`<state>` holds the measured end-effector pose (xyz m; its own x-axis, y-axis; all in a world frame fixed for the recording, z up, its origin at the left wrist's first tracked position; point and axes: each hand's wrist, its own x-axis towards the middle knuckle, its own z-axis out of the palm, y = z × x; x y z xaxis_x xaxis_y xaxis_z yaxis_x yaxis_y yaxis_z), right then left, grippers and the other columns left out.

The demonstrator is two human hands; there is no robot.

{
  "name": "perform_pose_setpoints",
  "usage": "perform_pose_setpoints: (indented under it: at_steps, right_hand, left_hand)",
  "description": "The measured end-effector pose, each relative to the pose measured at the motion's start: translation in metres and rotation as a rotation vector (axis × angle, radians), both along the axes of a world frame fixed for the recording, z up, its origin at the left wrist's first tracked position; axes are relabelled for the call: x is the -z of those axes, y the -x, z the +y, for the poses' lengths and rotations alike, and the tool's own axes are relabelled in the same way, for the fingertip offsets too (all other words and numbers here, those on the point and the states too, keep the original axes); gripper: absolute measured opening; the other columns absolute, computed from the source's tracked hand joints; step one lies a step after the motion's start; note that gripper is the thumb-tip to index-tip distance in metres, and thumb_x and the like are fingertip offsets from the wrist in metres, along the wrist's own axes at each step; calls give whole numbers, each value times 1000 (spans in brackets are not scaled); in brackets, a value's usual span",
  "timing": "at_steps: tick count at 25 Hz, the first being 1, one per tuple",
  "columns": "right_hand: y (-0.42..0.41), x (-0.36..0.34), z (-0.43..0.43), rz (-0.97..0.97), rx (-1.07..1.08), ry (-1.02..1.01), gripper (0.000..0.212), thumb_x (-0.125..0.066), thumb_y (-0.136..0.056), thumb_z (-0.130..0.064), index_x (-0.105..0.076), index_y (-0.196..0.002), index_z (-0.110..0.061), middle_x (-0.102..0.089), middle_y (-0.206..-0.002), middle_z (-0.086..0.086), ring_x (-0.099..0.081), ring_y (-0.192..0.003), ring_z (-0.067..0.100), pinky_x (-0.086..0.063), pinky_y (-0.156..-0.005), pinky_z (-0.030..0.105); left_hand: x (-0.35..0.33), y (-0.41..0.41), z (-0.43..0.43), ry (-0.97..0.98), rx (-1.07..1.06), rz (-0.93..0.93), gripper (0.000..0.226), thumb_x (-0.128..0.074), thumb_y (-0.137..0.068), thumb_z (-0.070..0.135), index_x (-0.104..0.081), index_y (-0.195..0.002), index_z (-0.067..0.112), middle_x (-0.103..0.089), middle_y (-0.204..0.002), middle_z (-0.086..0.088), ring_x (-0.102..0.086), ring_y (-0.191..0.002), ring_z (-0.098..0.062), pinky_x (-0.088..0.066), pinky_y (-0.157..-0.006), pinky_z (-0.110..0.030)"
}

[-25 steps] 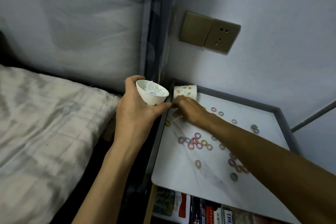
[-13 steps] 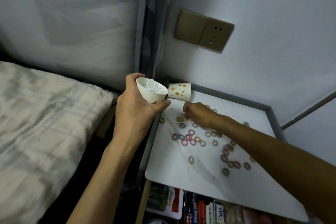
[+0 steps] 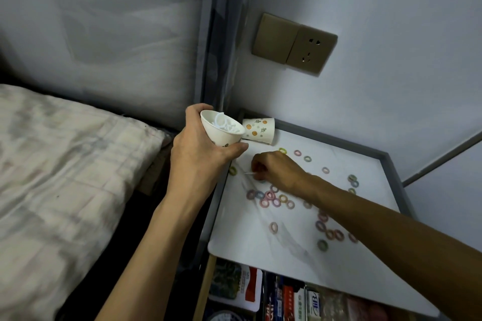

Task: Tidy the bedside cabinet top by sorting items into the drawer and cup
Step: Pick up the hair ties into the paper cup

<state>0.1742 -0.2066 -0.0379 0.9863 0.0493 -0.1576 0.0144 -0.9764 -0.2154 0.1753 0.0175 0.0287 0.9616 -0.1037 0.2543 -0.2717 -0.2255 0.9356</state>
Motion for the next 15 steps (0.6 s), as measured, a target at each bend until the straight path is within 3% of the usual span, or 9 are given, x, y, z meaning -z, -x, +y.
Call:
perform_pose_setpoints:
  at_steps: [4, 9, 12, 15]
  right_hand:
    - [-2, 1, 3, 24, 8, 93, 14, -67, -87, -22, -70, -97, -12, -67, -101, 7, -61, -94, 24, -49, -80, 33]
    - [4, -2, 4, -7, -71, 226, 15, -53, -95, -21, -59, -101, -9, -63, -106, 12, -60, -95, 30, -49, -76, 39]
    - [8, -26, -3, -116, 64, 129, 3, -56, -95, -20, -56, -96, -23, -71, -99, 0, -63, -80, 17, -40, -60, 26]
    - [12, -70, -9, -224, 153, -125, 7, -64, -92, -25, -69, -97, -23, -73, -86, -8, -65, -75, 2, -49, -66, 26]
  left_hand:
    - [2, 0, -1, -7, 9, 8, 75, -90, -60, 31, -46, -121, 27, -64, -102, 9, -63, -93, -14, -54, -81, -36]
    - [4, 1, -2, -6, 33, 7, 74, -90, -59, 32, -46, -119, 30, -63, -99, 14, -62, -90, -8, -48, -73, -20]
    - [4, 2, 0, -18, 43, 1, 74, -90, -59, 33, -44, -116, 33, -62, -96, 16, -60, -87, -1, -43, -64, -8]
    - [4, 3, -1, -37, 62, -1, 74, -91, -57, 34, -43, -114, 36, -61, -94, 18, -59, -85, 3, -41, -61, -2]
